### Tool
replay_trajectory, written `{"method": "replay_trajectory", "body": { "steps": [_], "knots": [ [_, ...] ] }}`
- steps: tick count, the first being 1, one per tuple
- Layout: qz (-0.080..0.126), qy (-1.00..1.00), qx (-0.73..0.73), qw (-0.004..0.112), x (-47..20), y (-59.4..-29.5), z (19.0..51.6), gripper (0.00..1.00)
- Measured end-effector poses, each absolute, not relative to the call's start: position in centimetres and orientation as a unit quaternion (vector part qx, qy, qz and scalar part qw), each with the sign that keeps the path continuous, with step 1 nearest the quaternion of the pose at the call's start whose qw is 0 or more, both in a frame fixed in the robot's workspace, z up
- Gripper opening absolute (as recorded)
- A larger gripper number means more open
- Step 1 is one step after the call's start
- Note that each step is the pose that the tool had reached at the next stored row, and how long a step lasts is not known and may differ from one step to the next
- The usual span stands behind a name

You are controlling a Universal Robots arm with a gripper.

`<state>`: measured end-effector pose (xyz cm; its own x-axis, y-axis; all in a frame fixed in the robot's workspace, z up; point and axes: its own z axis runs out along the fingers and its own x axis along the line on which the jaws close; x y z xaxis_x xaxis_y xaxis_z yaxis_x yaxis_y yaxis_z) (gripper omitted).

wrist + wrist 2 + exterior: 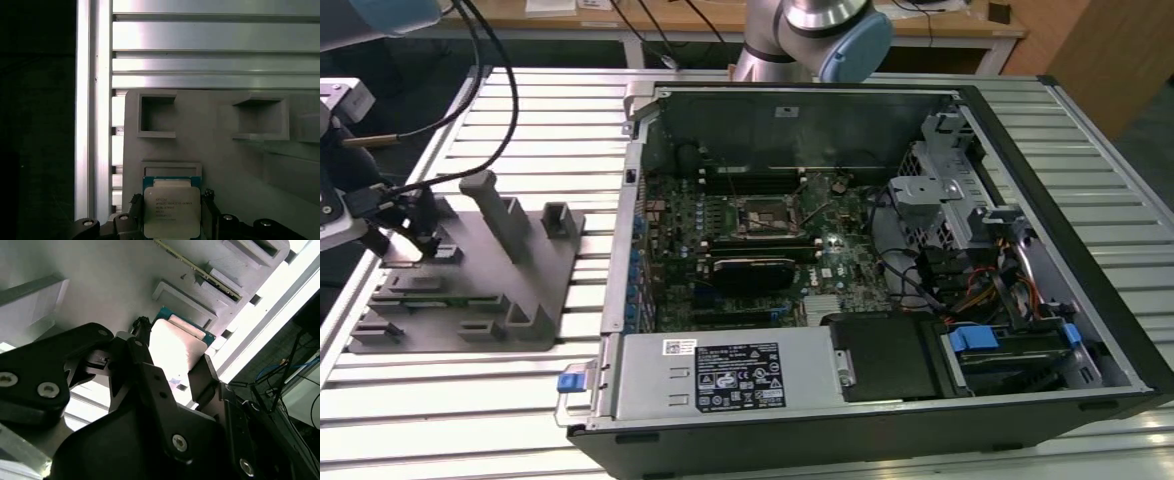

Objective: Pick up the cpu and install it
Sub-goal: 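Pick up the cpu and move it towards the insertion slot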

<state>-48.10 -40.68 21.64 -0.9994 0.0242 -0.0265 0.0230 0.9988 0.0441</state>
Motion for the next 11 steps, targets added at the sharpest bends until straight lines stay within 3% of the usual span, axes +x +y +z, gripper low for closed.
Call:
{"method": "replay_trajectory", "body": {
  "steps": [11],
  "knots": [
    [0.022, 1.000, 0.012, 0.014, -48.1, -40.7, 23.9, 0.55]
  ]
}}
